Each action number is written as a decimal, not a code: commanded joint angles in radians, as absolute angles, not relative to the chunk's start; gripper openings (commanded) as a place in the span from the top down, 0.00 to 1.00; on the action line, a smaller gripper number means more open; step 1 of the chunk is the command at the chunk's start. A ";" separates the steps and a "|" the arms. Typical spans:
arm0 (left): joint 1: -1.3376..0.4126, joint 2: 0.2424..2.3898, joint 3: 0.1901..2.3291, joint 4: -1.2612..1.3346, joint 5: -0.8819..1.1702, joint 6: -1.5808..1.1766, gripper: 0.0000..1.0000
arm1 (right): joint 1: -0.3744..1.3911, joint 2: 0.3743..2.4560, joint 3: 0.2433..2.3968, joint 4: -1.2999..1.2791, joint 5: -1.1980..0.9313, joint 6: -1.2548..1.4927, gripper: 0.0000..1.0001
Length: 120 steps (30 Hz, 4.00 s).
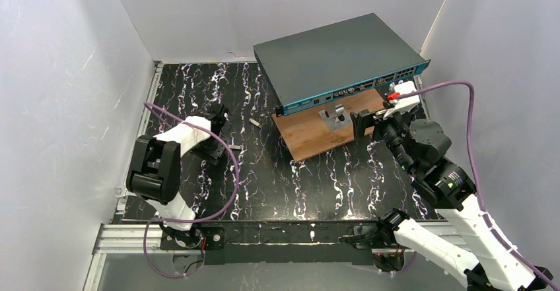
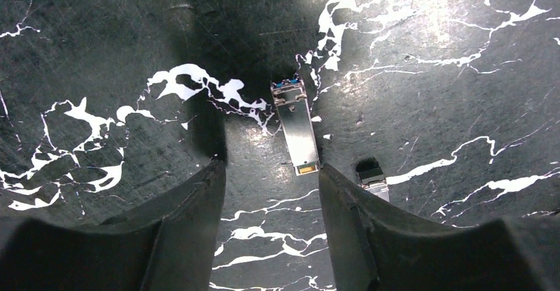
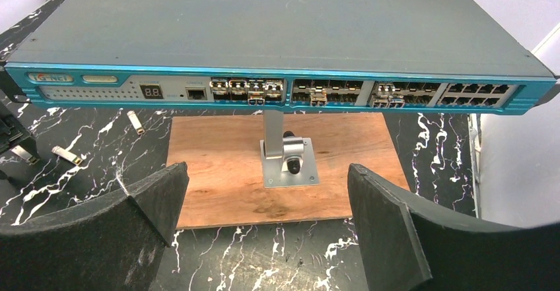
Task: Insert the plug into the switch port
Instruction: Pick up the plug from the center of the board.
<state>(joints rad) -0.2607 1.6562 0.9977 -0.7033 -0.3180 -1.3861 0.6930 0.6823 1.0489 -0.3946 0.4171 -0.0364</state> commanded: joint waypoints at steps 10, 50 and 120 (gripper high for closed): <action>-0.255 1.721 1.020 -0.703 -0.347 -1.405 0.55 | 0.689 0.699 1.084 -0.370 0.434 -0.083 0.01; -0.156 1.502 0.814 -0.479 -0.171 -1.077 1.00 | 0.689 0.712 1.105 -0.389 0.341 -0.046 0.01; -0.543 1.209 1.395 -1.161 1.118 0.052 1.00 | 1.252 1.292 1.529 -0.743 -0.206 -0.640 0.46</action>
